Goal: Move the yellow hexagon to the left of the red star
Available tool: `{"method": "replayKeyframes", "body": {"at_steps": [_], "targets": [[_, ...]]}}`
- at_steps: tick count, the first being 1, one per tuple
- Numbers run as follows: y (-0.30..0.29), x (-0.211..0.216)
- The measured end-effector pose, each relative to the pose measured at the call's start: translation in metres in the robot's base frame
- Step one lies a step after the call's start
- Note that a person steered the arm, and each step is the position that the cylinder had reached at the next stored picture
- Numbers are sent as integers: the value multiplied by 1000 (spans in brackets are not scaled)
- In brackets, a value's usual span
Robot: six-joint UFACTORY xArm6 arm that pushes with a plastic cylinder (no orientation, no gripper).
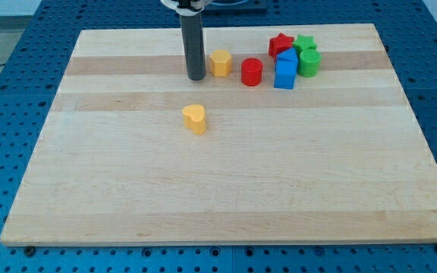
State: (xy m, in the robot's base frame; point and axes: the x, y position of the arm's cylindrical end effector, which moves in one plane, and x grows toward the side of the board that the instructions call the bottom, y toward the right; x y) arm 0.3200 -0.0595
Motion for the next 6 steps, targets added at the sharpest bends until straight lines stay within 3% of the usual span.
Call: {"method": "replayKeyframes", "body": {"at_steps": [3, 4, 5, 6], "targets": [[86, -24], [86, -34], [-20, -8], [-120, 82]]}}
